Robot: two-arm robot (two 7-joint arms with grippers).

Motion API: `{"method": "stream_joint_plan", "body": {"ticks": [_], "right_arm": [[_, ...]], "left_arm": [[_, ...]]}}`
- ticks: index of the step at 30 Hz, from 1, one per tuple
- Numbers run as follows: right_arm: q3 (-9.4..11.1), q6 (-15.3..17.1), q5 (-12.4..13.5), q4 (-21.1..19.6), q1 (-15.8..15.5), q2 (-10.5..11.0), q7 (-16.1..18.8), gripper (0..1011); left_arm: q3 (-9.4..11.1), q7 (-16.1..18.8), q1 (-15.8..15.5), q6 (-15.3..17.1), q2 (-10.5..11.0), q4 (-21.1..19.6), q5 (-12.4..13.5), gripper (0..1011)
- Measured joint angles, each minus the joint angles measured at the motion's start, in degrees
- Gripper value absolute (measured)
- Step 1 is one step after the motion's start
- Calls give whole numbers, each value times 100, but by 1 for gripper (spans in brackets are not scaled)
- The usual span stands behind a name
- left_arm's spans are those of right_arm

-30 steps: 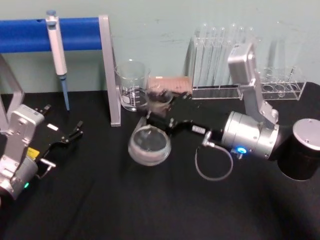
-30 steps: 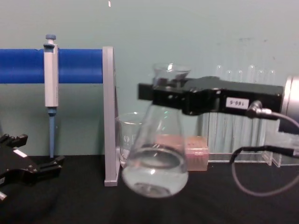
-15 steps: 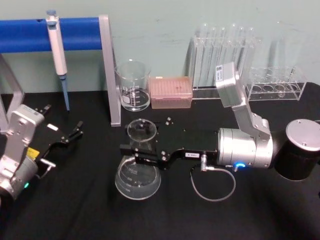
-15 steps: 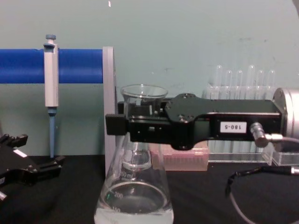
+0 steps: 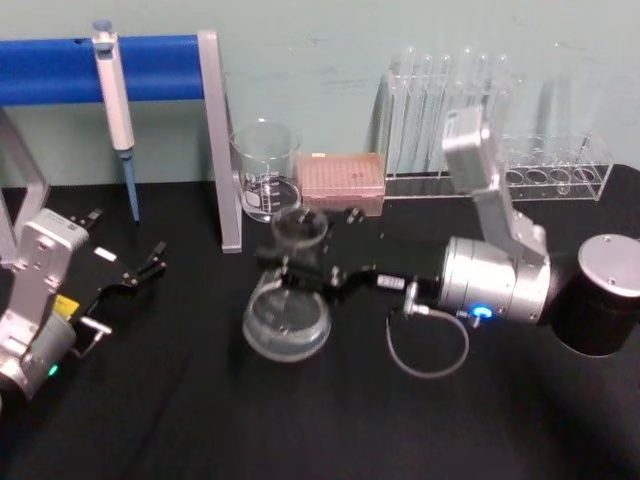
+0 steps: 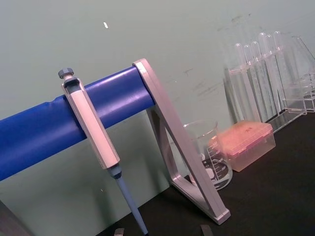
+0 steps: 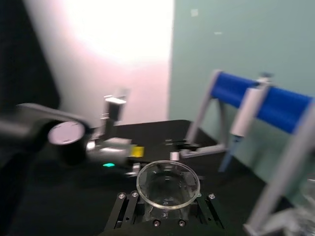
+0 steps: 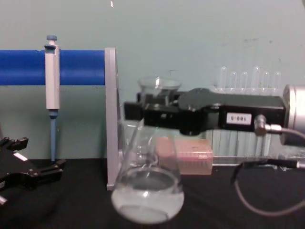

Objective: Grasp the erlenmeyer flask with one hand, shake it three times, then place it back.

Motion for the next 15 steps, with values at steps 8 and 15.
{"method": "stream_joint_plan", "body": {"ticks": [8, 15], "right_arm": [[377, 70, 14, 114, -118, -126, -1007, 453], [716, 102, -208, 276, -207, -248, -1771, 453]], "left_arm": [[0, 0, 0, 0, 0, 0, 0, 1001], [0, 0, 0, 0, 0, 0, 0, 1001]]}}
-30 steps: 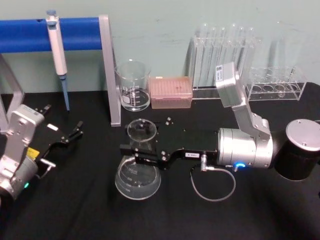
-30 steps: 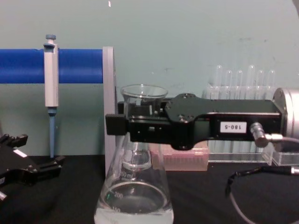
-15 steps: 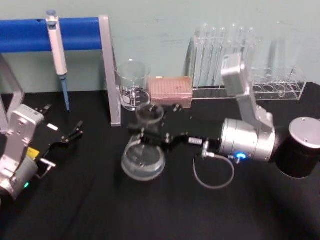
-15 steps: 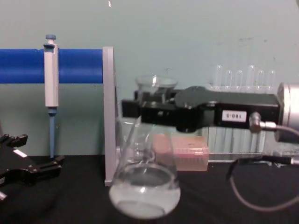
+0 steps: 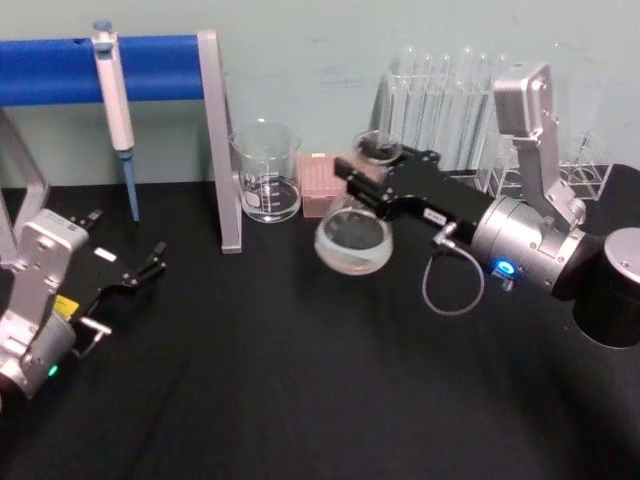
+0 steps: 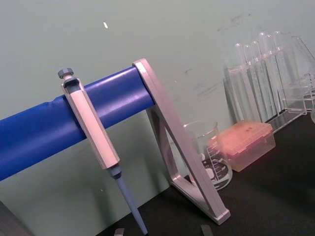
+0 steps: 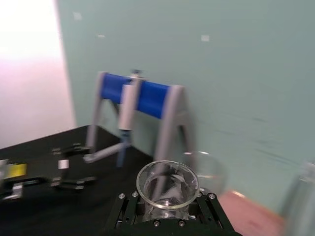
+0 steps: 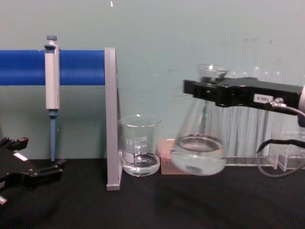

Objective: Grasp the erlenmeyer flask with one hand, shake it three times, then place it back.

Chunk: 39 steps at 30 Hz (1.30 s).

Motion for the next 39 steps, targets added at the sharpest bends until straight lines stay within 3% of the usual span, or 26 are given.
{"method": "stream_joint_plan", "body": {"ticks": [10, 19, 29, 39], "right_arm": [[431, 43, -431, 165, -154, -214, -1056, 453], [601, 135, -718, 276, -194, -324, -1421, 453], [703, 192, -852, 316, -198, -422, -1424, 453], [691, 184, -737, 81, -230, -489, -753, 453]], "left_arm": [[0, 0, 0, 0, 0, 0, 0, 1001], [0, 0, 0, 0, 0, 0, 0, 1001], [0, 0, 0, 0, 0, 0, 0, 1001], [0, 0, 0, 0, 0, 0, 0, 1001]]}}
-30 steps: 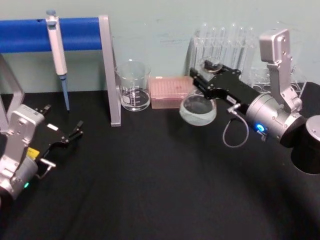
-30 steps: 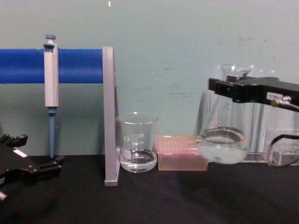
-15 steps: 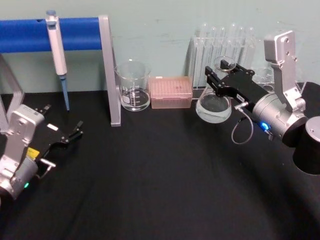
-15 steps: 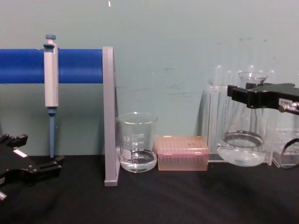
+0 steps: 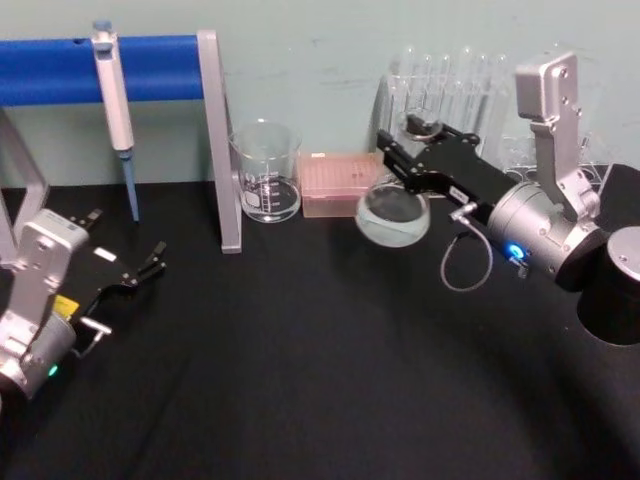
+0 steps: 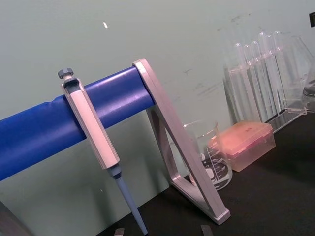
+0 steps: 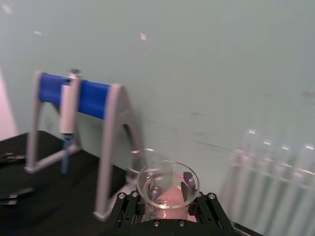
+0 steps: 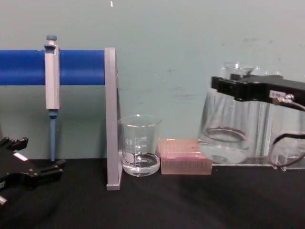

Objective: Grasp the erlenmeyer flask with one hand, shake it three times, then place it back.

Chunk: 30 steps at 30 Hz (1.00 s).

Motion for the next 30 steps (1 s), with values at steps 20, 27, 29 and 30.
{"method": "stream_joint_plan", "body": {"ticks": [20, 27, 29, 30], "right_arm": [[-528, -17, 388, -260, 141, 242, 1424, 453], [-668, -79, 463, -250, 213, 330, 1552, 453], [-687, -95, 476, -239, 223, 336, 1557, 453], [-702, -118, 487, -224, 232, 340, 1560, 453]], "left_arm": [[0, 0, 0, 0, 0, 0, 0, 1001], [0, 0, 0, 0, 0, 0, 0, 1001], [0, 0, 0, 0, 0, 0, 0, 1001], [0, 0, 0, 0, 0, 0, 0, 1001]]}}
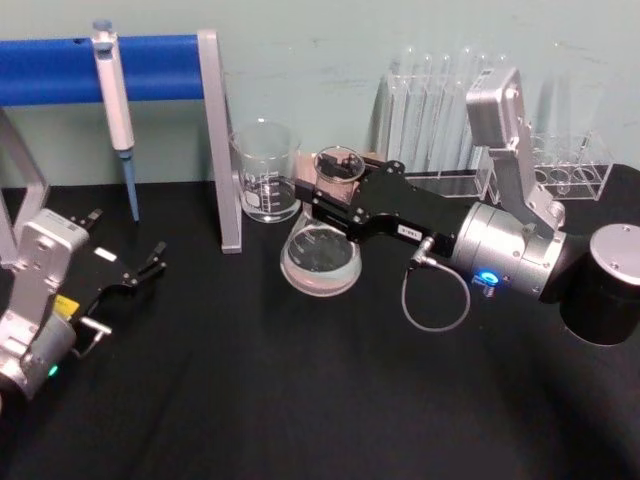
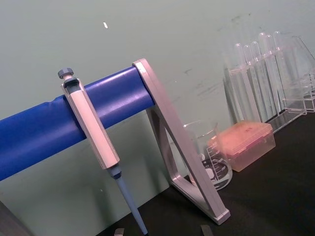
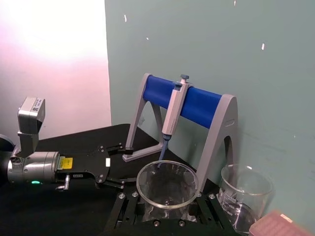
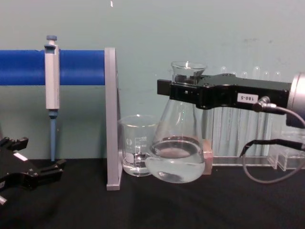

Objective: Grasp the erlenmeyer flask with one hand, shake it three times, then place it back.

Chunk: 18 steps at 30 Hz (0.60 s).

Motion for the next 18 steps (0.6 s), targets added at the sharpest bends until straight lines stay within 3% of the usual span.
{"method": "stream_joint_plan", "body": {"ticks": [18], "right_arm": [[-295, -353, -190, 642, 73, -182, 61, 453]], "left_arm": [[0, 0, 0, 0, 0, 0, 0, 1001]]}}
